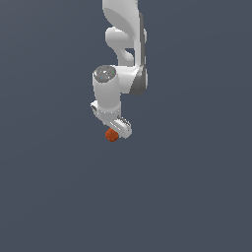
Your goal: Pick up the object and move it to a goal position.
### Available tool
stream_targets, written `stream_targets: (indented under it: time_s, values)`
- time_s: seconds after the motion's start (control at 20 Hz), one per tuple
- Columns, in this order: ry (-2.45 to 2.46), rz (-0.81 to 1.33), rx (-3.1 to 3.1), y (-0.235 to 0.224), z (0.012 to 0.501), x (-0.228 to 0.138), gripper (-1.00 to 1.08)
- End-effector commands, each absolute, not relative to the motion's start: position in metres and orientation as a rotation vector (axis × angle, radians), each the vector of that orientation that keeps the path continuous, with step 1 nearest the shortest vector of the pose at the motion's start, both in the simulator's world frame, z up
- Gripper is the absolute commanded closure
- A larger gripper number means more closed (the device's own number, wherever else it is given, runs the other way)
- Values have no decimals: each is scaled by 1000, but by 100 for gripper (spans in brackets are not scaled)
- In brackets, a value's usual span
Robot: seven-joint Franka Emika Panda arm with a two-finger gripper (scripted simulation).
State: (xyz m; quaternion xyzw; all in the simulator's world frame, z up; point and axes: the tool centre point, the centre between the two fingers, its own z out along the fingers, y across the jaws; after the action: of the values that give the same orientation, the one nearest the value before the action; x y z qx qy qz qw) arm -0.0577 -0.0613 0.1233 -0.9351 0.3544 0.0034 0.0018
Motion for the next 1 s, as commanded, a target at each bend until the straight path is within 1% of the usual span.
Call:
stream_targets:
  time_s: [0.0, 0.45, 0.95]
  values:
    - [1226, 9, -2889, -64, 118, -64, -92]
    - [1553, 4, -2729, -72, 104, -82, -92]
    - [1702, 0, -2640, -76, 97, -91, -92]
